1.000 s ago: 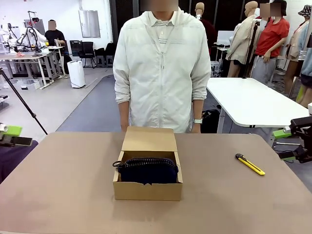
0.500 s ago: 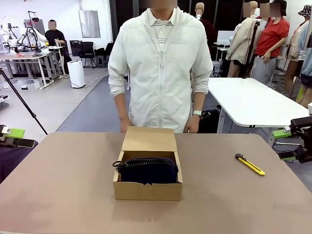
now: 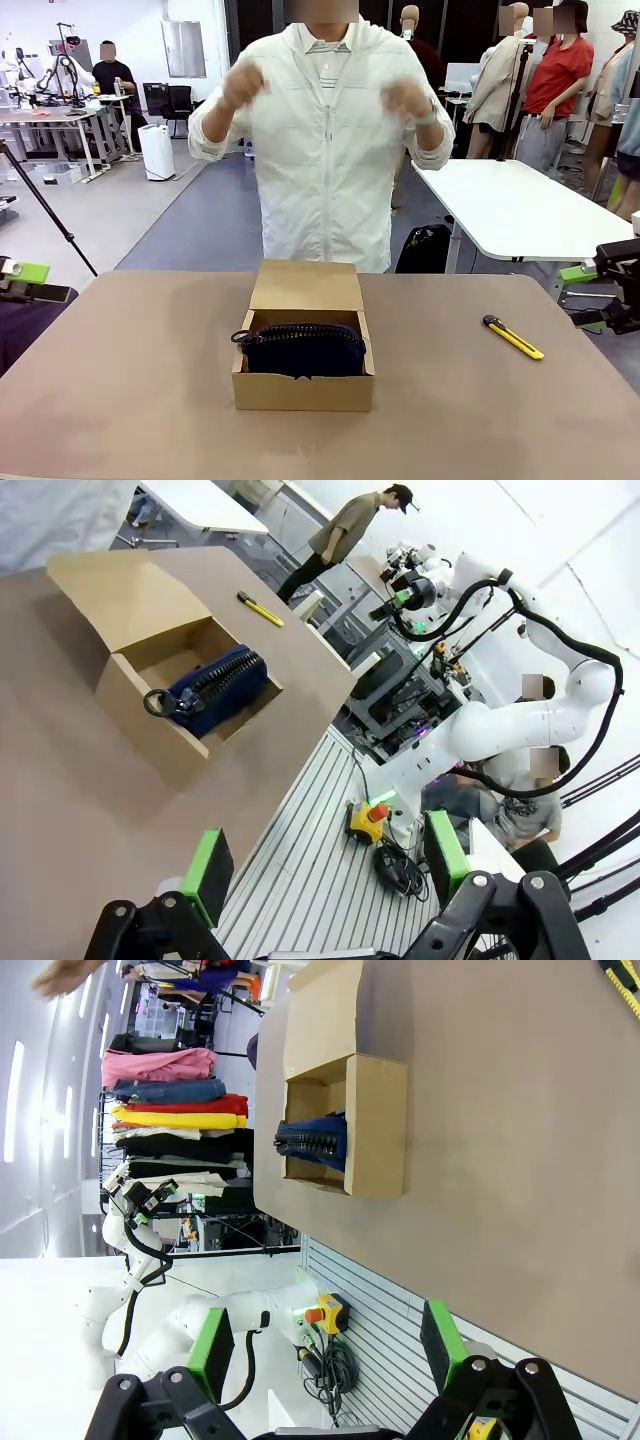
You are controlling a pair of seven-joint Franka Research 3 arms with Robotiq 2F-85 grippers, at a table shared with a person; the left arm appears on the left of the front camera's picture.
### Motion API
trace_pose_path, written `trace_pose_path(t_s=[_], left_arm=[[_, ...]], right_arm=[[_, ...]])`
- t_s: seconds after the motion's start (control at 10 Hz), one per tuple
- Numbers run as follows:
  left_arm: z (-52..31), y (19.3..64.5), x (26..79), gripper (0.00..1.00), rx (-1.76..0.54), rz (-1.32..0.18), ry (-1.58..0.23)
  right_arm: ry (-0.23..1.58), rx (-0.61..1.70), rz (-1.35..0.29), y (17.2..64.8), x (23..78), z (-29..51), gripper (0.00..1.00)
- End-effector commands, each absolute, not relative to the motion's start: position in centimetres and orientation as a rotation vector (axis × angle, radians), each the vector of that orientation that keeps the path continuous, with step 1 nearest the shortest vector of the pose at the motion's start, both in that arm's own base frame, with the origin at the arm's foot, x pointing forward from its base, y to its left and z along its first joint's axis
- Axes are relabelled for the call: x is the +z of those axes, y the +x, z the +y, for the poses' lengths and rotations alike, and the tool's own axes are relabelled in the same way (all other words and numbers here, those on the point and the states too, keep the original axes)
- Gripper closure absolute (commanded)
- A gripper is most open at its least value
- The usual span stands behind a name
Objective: Pack the items into the box.
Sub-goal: Close the Mailer Box.
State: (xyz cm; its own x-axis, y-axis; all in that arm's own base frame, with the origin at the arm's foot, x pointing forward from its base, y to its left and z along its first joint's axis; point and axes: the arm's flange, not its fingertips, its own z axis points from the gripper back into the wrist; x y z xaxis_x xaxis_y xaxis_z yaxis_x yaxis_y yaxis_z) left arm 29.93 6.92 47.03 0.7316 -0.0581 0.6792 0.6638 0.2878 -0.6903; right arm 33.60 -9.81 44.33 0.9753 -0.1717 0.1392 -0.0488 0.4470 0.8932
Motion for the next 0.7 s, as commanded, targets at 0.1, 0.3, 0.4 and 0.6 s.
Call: trace_pose_path(t_s=[0.1,0.3,0.4,0.6], left_arm=[[6.74,29.79,47.38,0.0,-0.512,-0.61,-1.213],[6.74,29.79,47.38,0.0,-0.512,-0.61,-1.213],[6.74,29.79,47.38,0.0,-0.512,-0.61,-1.213],[6.74,29.79,47.38,0.0,-0.512,-0.61,-1.213]], right_arm=[[1.103,-0.077,-0.206,33.53,44.77,-9.98,0.0],[1.103,-0.077,-0.206,33.53,44.77,-9.98,0.0],[1.103,-0.077,-0.206,33.53,44.77,-9.98,0.0],[1.103,-0.077,-0.206,33.53,44.77,-9.98,0.0]])
